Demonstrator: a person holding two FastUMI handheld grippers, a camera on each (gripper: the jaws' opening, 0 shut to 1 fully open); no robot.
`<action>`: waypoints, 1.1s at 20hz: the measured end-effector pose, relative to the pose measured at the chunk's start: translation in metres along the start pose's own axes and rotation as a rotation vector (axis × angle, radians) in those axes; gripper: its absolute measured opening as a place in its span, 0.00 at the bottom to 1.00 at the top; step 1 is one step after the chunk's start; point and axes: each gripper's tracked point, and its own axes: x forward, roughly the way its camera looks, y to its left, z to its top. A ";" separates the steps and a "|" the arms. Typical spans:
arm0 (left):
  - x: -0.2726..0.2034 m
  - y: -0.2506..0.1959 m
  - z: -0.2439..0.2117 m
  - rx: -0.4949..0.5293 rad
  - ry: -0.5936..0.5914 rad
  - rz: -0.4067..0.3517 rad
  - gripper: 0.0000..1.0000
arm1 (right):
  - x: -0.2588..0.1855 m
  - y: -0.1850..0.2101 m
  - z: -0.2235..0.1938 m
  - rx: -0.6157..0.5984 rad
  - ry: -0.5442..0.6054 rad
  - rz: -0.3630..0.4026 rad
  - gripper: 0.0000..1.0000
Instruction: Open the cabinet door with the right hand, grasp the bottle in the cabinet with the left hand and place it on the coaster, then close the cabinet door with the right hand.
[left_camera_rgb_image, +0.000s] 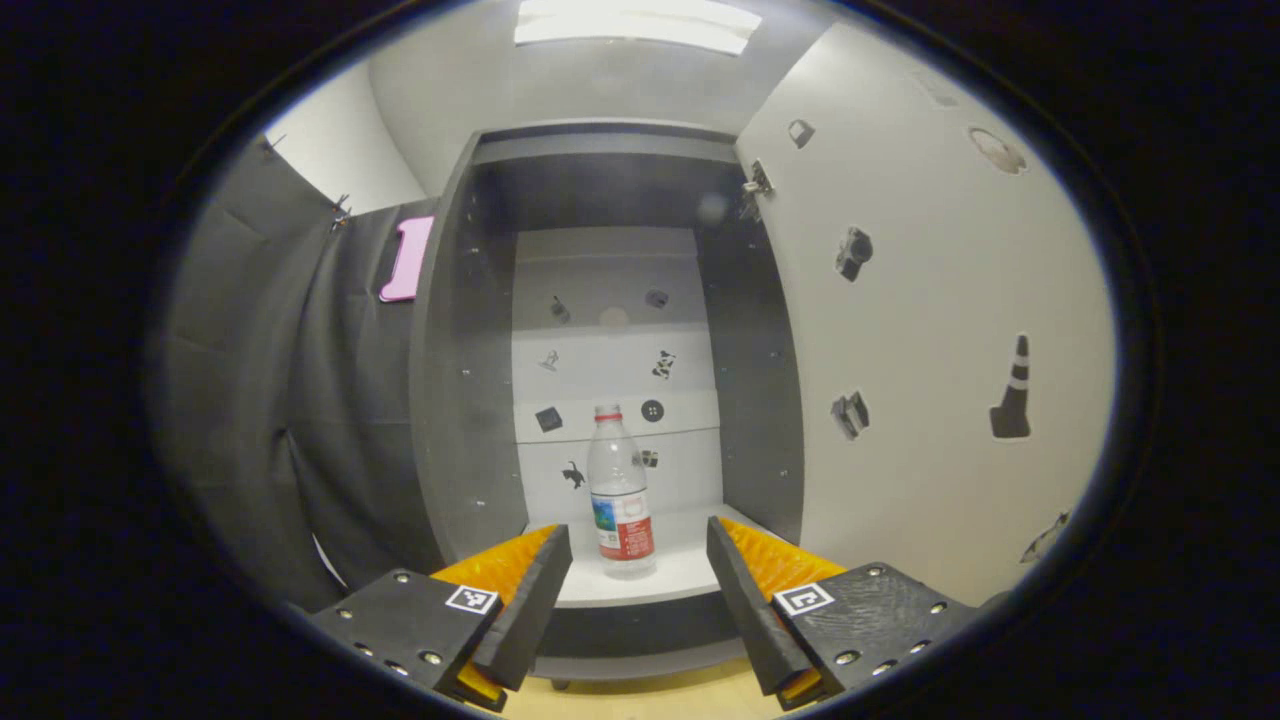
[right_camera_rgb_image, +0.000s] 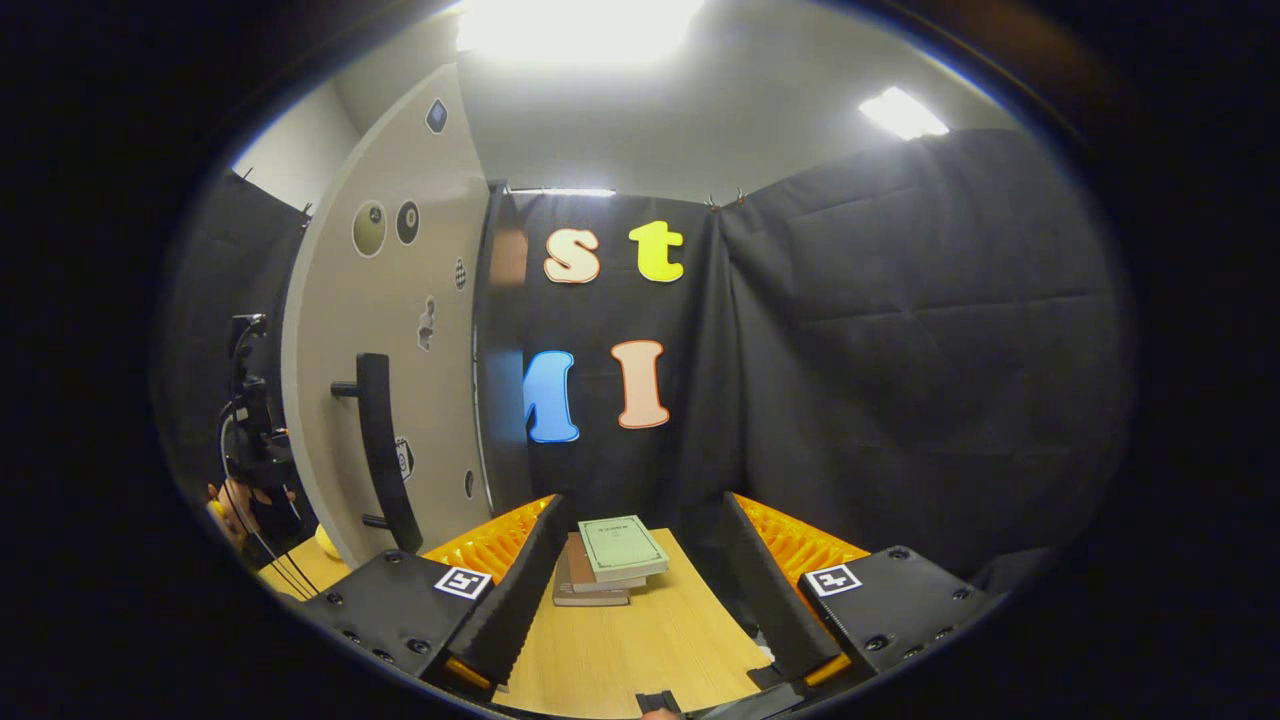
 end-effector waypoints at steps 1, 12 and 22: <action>0.016 0.002 -0.003 -0.004 0.001 -0.008 0.82 | 0.001 -0.002 0.000 0.001 0.003 -0.018 0.98; 0.124 0.021 -0.013 -0.107 -0.046 -0.037 0.84 | 0.013 -0.017 -0.019 -0.034 0.061 -0.221 0.98; 0.183 0.023 -0.024 -0.078 -0.045 -0.063 0.84 | 0.032 -0.007 -0.032 -0.057 0.093 -0.284 0.98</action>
